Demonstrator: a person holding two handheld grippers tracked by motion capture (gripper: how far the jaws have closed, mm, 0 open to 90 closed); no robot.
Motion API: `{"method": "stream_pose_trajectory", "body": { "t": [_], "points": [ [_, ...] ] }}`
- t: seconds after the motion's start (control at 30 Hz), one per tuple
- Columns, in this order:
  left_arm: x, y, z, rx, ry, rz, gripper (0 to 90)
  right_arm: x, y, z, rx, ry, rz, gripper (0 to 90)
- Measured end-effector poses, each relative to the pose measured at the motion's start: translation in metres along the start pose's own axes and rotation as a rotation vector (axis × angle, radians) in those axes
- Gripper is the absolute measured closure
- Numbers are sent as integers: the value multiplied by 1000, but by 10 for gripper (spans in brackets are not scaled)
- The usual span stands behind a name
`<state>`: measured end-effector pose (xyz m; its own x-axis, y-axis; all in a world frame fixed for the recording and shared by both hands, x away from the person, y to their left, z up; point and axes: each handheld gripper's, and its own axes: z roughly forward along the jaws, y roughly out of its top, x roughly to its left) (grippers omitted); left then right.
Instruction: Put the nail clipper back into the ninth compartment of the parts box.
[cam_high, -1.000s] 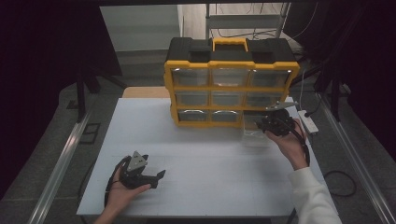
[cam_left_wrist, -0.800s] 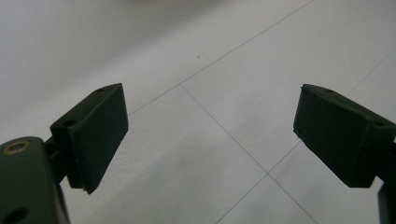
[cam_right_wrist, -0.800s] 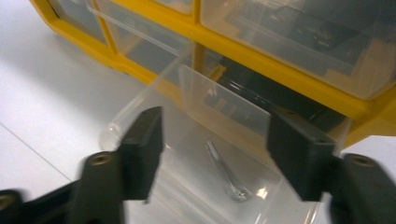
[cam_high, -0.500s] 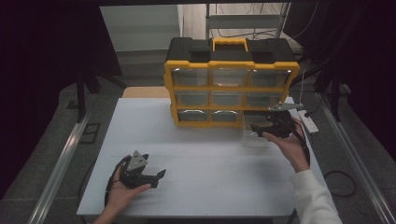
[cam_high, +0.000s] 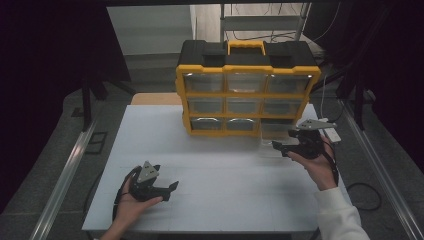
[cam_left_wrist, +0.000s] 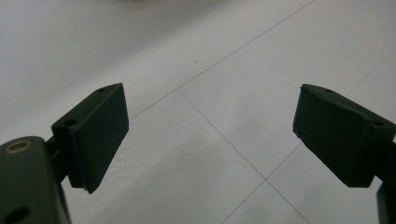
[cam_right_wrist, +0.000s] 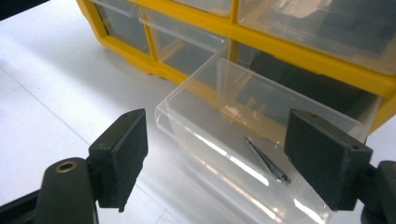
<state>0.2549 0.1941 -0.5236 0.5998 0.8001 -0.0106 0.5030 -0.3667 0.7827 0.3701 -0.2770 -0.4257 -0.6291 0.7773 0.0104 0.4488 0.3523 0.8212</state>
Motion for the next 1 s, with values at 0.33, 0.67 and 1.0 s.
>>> {"method": "stream_pose_trajectory", "body": {
  "t": [0.33,0.67,1.0],
  "points": [
    [2,0,-2,-5,0,-2,113,13,-20,-9,-27,30,-23,225],
    [3,-1,-4,-14,-1,-2,113,25,-61,-13,5,59,1,217],
    [3,-1,-5,-21,0,0,113,35,-97,-27,19,64,16,218]
  ]
}}
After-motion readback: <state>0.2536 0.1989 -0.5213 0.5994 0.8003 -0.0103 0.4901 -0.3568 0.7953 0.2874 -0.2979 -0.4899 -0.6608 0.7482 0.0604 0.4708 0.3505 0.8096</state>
